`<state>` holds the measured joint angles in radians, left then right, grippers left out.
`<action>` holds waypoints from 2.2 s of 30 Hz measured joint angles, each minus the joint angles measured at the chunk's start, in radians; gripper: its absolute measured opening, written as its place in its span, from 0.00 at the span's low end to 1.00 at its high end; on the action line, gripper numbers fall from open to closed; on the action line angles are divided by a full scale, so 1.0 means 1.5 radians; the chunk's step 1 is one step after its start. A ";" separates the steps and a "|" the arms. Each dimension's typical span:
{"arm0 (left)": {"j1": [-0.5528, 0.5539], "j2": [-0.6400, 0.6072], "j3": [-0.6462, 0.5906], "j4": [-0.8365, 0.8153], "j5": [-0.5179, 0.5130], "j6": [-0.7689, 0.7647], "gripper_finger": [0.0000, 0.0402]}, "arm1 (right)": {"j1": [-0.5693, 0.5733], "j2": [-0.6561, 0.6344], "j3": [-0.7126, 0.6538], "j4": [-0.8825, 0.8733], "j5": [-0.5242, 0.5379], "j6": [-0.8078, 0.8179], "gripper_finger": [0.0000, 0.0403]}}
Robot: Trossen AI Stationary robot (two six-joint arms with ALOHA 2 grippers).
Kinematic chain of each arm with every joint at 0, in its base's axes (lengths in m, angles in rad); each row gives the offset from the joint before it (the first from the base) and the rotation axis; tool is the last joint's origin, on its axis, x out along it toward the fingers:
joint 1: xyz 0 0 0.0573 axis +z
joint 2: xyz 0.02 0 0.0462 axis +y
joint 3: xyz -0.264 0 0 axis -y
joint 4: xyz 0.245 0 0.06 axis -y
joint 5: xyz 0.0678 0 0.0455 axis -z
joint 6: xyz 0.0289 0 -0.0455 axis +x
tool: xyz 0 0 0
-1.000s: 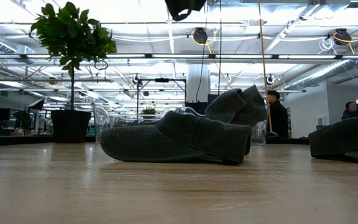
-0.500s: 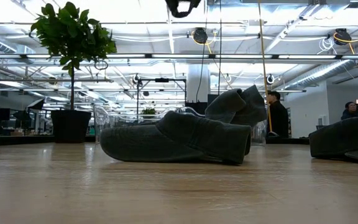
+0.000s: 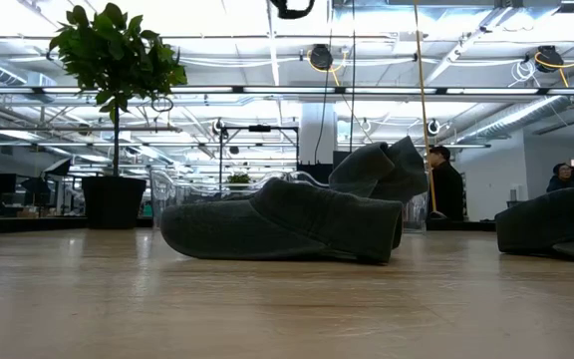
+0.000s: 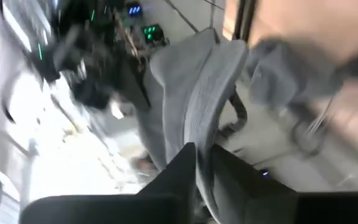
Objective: Pick & Place hat
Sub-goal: Put the blue cap into the right transparent bin
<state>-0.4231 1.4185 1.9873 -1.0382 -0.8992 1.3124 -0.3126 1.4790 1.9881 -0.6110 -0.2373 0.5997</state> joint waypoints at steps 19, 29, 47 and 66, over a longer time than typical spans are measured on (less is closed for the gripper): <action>0.110 -0.181 0.000 -0.056 0.361 -0.679 0.61 | -0.060 -0.047 0.000 -0.099 0.039 -0.017 0.06; 0.140 -0.248 0.000 -0.054 0.431 -0.773 0.66 | -0.067 -0.039 0.000 -0.122 0.063 -0.056 0.06; 0.139 -0.260 0.000 -0.117 0.430 -0.839 0.57 | -0.143 0.095 0.102 -0.197 0.108 -0.134 0.06; 0.139 -0.261 0.000 -0.129 0.418 -0.839 0.58 | -0.208 0.185 0.150 -0.225 0.125 -0.181 0.06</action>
<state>-0.2142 1.0272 1.9869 -1.2320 -0.2719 0.0540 -0.6245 1.7567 2.2124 -0.9486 -0.0494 0.3280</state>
